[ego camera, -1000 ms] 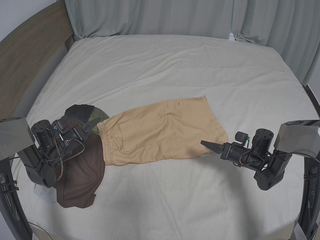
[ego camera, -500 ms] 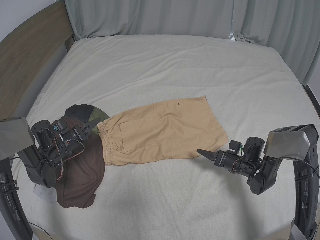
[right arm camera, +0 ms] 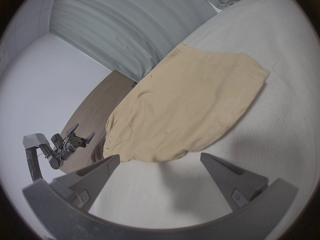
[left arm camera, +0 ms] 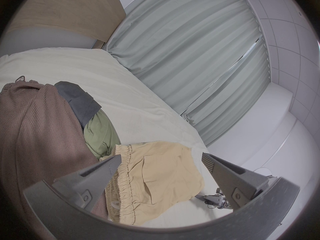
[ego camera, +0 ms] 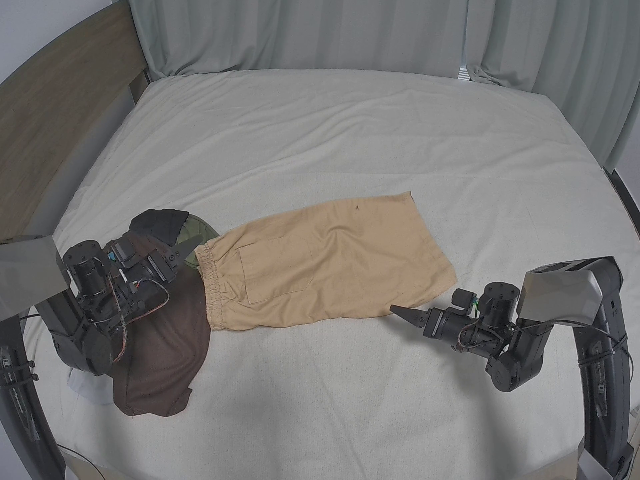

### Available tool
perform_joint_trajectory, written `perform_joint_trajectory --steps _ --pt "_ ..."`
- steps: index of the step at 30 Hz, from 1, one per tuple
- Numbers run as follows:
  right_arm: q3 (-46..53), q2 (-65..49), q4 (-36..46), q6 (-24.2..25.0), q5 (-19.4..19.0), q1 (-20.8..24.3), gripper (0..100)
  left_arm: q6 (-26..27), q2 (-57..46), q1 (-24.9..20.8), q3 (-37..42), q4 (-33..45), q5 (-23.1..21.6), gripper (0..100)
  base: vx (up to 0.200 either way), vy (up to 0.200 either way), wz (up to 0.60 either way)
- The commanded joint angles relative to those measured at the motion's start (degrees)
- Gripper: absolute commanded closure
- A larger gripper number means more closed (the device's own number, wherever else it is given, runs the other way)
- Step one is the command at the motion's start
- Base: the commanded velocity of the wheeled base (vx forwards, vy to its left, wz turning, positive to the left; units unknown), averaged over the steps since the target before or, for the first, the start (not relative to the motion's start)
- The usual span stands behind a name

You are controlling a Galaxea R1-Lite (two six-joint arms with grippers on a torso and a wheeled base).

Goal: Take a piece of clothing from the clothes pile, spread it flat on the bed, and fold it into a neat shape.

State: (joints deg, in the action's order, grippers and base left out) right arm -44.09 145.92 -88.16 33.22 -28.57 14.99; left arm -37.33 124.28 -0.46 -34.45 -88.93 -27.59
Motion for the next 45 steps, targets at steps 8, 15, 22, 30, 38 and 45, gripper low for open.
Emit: perform_joint_trajectory --steps 8,15,22,30,38,45 --pt "-4.9 3.6 0.3 2.4 2.7 1.9 0 0.0 -0.2 0.0 -0.1 0.0 0.0 0 0.000 0.000 0.00" --pt "-9.6 4.8 1.4 6.8 6.0 4.5 0 0.0 -0.2 0.0 -0.1 0.0 0.0 0 0.000 0.000 0.00" --pt "-13.5 7.4 1.2 8.4 8.2 5.7 0 -0.1 -0.2 0.1 -0.1 0.0 0.0 0 0.000 0.000 0.00" --pt "-14.3 8.1 1.1 8.4 9.0 5.6 0 -0.2 -0.2 0.1 -0.2 0.0 -0.1 0 0.000 0.000 0.00" --pt "-14.6 8.2 0.9 8.4 9.8 5.6 100 -0.2 0.1 0.1 -0.2 0.0 -0.1 0 0.000 0.000 0.00" --pt "-10.8 4.7 0.4 7.9 9.8 5.0 100 -0.4 0.0 0.1 -0.1 0.0 -0.1 0 0.000 0.000 0.00"
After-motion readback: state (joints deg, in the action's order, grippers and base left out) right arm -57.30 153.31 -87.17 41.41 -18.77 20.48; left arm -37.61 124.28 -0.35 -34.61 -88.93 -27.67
